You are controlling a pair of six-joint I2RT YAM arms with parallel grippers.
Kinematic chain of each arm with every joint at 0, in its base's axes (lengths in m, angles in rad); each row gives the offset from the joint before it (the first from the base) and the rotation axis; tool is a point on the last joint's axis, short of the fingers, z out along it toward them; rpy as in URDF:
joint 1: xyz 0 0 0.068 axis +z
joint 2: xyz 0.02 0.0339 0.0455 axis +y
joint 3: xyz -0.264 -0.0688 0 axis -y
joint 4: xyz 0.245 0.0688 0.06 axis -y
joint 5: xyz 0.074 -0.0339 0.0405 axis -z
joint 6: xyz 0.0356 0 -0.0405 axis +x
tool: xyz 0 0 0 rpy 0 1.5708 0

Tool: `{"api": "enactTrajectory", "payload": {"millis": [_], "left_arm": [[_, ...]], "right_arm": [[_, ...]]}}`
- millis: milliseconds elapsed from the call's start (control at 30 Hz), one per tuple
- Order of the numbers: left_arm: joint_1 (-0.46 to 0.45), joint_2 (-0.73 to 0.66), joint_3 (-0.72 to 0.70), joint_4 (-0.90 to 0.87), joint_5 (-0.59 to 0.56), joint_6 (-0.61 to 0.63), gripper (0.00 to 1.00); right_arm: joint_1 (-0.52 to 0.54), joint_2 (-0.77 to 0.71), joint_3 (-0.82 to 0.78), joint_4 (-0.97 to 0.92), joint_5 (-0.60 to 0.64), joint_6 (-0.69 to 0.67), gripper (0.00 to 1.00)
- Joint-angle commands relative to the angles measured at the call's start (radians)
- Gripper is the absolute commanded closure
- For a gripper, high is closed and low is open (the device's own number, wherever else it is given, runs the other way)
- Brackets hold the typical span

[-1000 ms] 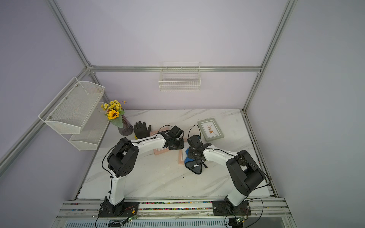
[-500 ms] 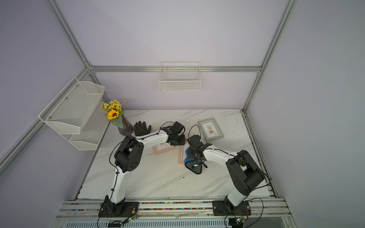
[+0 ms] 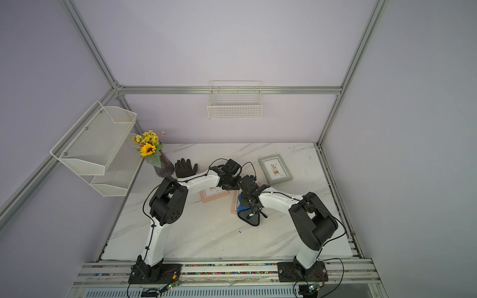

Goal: Wipe the picture frame with a cloth
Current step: Wipe the dirt from the picture frame.

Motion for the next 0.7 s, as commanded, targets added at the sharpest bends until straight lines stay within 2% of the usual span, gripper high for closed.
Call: {"api": "enactTrajectory", "payload": {"millis": [0, 67, 200, 533, 667], "left_arm": [[-0.008, -0.004, -0.062, -0.017, -0.009, -0.031, 0.78], [-0.008, -0.016, -0.080, -0.007, -0.013, -0.034, 0.78], [-0.008, -0.031, -0.100, 0.001, -0.012, -0.040, 0.79], [-0.008, -0.066, -0.162, 0.047, -0.005, -0.113, 0.80], [-0.008, -0.068, -0.166, 0.049, -0.008, -0.109, 0.80]], "right_arm": [[-0.009, 0.035, -0.043, -0.052, -0.019, 0.026, 1.00], [-0.058, 0.004, -0.094, -0.049, -0.029, 0.013, 1.00], [-0.105, -0.039, -0.124, -0.092, 0.048, -0.024, 1.00], [0.006, 0.064, 0.020, -0.033, -0.094, -0.001, 1.00], [0.001, 0.065, 0.015, -0.036, -0.070, 0.017, 1.00]]}}
